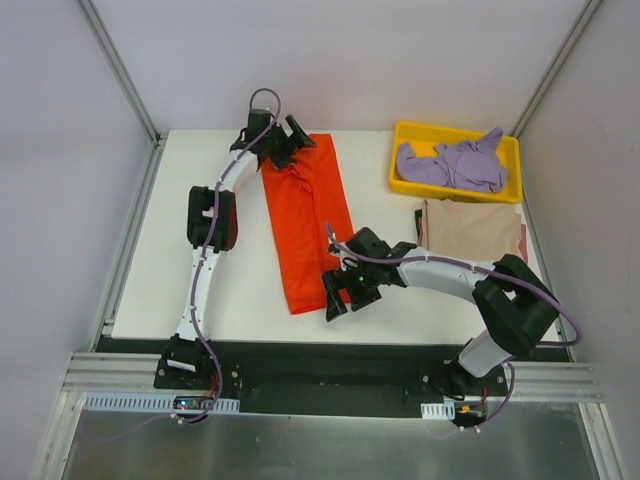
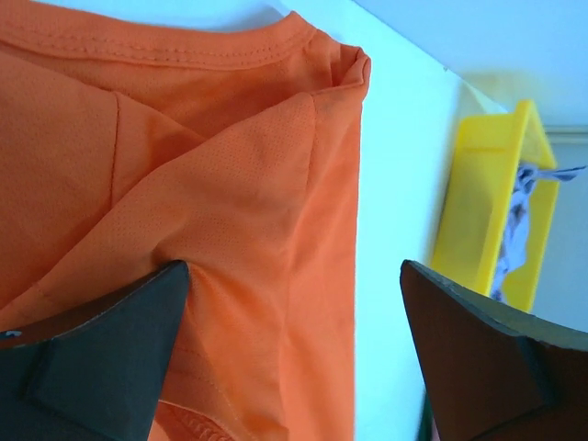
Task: Fold and stack the t-shirts
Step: Rotate the tshirt 75 degrees
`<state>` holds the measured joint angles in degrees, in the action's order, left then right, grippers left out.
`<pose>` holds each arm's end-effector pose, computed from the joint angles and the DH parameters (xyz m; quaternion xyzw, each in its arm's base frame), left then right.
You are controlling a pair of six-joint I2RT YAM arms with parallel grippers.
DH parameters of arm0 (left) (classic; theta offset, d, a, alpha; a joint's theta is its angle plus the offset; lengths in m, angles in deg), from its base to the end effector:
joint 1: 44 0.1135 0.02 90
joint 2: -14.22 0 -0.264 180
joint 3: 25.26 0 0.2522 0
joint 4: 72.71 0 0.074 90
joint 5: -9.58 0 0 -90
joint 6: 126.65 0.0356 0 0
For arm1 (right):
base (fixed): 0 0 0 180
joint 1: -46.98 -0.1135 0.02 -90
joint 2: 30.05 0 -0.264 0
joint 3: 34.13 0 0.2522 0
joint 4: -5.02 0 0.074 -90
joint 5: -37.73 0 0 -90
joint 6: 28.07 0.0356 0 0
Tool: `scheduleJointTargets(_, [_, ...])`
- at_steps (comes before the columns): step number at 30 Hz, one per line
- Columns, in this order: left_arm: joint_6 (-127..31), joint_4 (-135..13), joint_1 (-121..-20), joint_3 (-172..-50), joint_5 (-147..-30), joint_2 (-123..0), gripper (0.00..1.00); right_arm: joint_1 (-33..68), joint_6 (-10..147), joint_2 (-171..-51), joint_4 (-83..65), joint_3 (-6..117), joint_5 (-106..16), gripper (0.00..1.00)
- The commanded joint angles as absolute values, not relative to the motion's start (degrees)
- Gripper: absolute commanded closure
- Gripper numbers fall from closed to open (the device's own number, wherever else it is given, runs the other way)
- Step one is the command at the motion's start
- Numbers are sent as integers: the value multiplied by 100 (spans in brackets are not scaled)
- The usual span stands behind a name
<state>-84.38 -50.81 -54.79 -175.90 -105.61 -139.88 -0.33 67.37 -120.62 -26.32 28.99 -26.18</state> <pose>0.5917 -0.1282 0.1681 -0.1507 0.8192 -0.4158 0.3651 0.1928 0.2321 0.1706 -0.3920 0.8546 0.3112 0.1382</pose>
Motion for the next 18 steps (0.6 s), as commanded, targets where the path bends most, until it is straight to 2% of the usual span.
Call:
scheduleJointTargets(1, [-7087, -5201, -5341, -17044, -10443, -13074, 1, -4, 6519, -11857, -2974, 3324, -3045, 4])
scheduleJointTargets(4, [-6340, -5157, -5341, -16516, -10091, -12283, 1, 4, 6519, -11620, -3027, 3359, -3301, 4])
scheduleJointTargets(7, [-6083, -4955, -5349, -16496, -9887, -11842, 1, 31, 6554, -11426, -3009, 3298, -3495, 4])
scheduleJointTargets(18, [-6610, -4849, -5762, -15873, -11881, -11761, 1, 618, 7335, -10749, -2562, 2701, -3918, 4])
